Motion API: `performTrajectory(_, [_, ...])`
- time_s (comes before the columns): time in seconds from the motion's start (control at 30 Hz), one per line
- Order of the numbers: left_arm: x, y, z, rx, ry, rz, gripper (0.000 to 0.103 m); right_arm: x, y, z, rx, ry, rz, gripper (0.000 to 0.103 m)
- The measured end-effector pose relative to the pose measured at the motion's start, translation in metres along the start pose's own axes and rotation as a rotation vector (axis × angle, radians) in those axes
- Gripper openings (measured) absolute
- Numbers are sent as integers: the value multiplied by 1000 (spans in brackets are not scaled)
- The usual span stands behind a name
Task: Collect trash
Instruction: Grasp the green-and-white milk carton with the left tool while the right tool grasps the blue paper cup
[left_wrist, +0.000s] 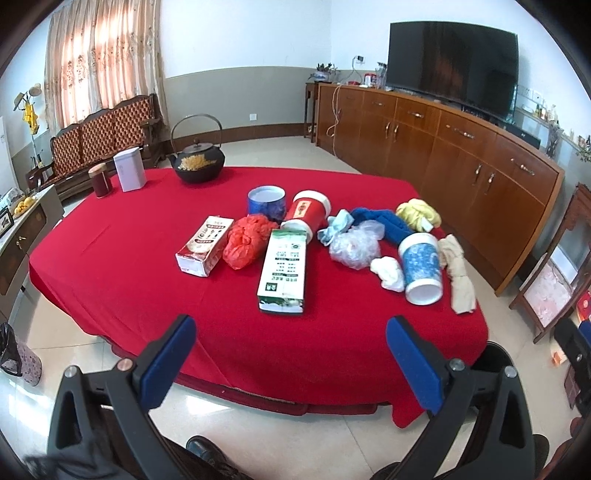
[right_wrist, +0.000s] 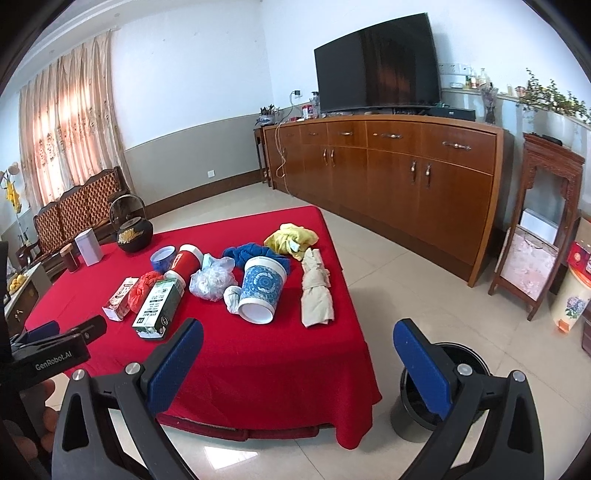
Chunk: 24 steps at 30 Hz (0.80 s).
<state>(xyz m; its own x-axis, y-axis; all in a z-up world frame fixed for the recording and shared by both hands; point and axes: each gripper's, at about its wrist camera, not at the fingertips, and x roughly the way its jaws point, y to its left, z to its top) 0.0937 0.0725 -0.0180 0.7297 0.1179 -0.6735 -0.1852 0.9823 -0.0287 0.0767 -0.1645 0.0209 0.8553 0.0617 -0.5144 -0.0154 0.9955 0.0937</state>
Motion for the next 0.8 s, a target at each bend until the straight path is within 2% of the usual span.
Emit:
performTrajectory(0.4, [68, -2, 16, 26, 74, 3, 103, 92, 28, 25, -34, 59, 46, 103])
performTrajectory(0.53, [88, 0, 20, 23, 85, 7, 103, 111, 33, 29, -36, 74, 57, 103])
performTrajectory(0.8, [117, 4, 27, 25, 107, 22, 97, 156, 43, 35, -38, 111, 87, 103])
